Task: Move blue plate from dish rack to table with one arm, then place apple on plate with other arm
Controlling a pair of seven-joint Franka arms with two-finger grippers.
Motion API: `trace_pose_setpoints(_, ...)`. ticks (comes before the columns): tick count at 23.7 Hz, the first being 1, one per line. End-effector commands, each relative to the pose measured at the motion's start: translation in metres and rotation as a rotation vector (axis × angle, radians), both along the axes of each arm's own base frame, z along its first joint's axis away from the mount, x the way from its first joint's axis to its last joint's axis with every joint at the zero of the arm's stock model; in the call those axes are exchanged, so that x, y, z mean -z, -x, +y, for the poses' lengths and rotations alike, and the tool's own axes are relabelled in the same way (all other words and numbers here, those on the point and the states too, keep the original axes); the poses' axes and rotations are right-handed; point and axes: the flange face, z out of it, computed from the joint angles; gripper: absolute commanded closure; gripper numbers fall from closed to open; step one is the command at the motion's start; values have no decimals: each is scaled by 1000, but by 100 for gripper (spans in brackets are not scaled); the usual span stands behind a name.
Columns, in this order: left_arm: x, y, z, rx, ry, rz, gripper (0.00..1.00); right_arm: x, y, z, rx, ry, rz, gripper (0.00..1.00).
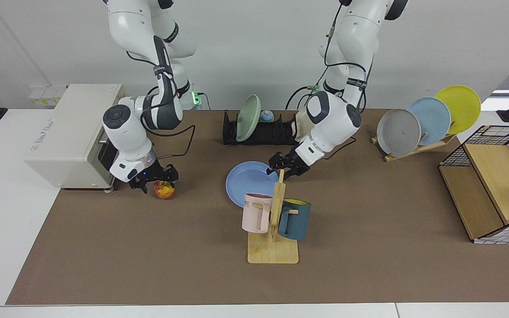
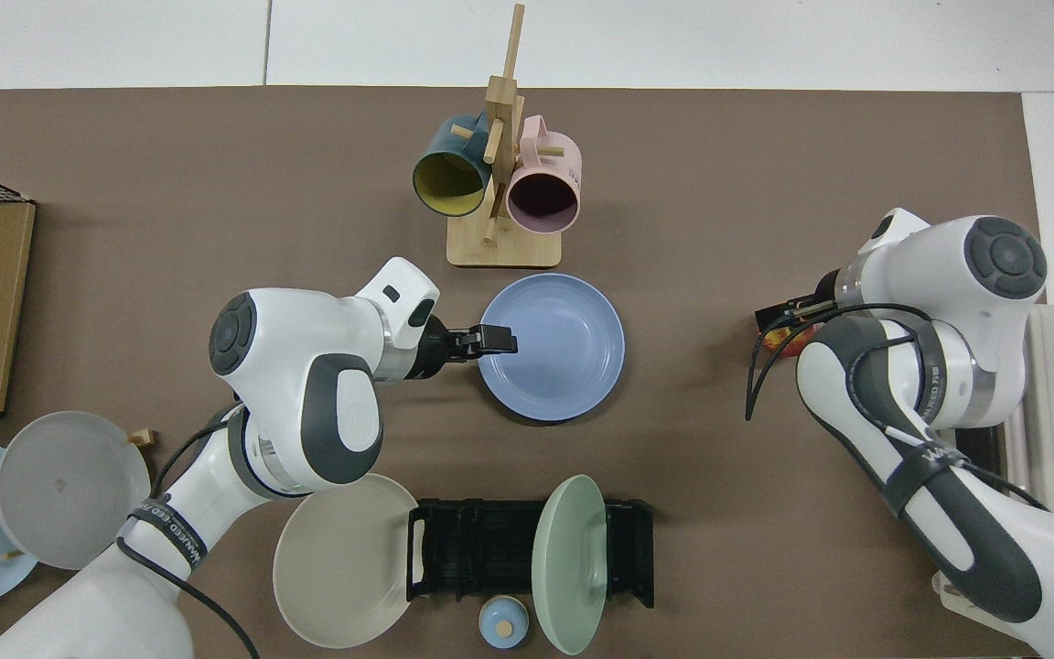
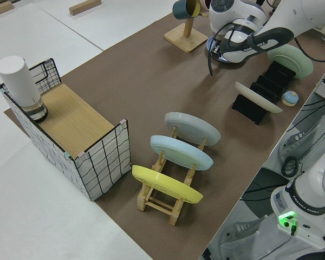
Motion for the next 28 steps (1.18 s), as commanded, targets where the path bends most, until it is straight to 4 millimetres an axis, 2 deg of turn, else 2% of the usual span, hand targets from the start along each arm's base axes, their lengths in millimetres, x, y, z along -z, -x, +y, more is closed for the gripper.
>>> trace_pose_setpoints(1,-30,0,0,-1,-30,-51,2,20,7,2,-30,-16,12,0)
trace_pose_setpoints(6,-76,-10,15,54,-131,-31,1,37,6,-7,-48,-9,-4,2)
trace_pose_setpoints(8,-97,-15,21,86,-207,-22,1,39,6,-7,-65,-8,-3,18)
trace_pose_setpoints(9,-107,-19,25,93,-256,-18,1,37,3,-6,-75,-7,-8,39)
trace_pose_setpoints(10,-118,-21,27,106,-308,-16,1,36,0,-4,-75,-5,-13,77)
trace_pose_setpoints(11,-127,-22,30,124,-363,-23,1,36,-1,-1,-67,-7,-11,100)
trace_pose_setpoints(14,-164,-23,41,156,-503,-50,1,24,-7,12,-37,-10,-8,100)
trace_pose_setpoints(16,-194,-24,50,164,-544,-42,1,7,-14,20,-30,-14,1,100)
trace_pose_setpoints(18,-223,-23,59,174,-563,-6,1,-14,-20,39,-15,-20,-2,100)
trace_pose_setpoints(20,-247,-26,77,156,-576,10,1,-33,-19,60,25,-28,-10,100)
trace_pose_setpoints(21,-255,-26,83,149,-581,16,1,-37,-16,78,38,-25,-12,100)
trace_pose_setpoints(24,-267,-22,102,127,-603,42,0,-39,1,152,60,-25,-12,100)
trace_pose_setpoints(25,-281,-15,108,114,-612,26,0,-42,6,172,65,-24,-18,100)
trace_pose_setpoints(27,-306,0,116,93,-618,-8,0,-43,13,203,87,-22,-27,100)
trace_pose_setpoints(28,-309,5,123,87,-624,-2,0,-41,18,215,104,-25,-28,100)
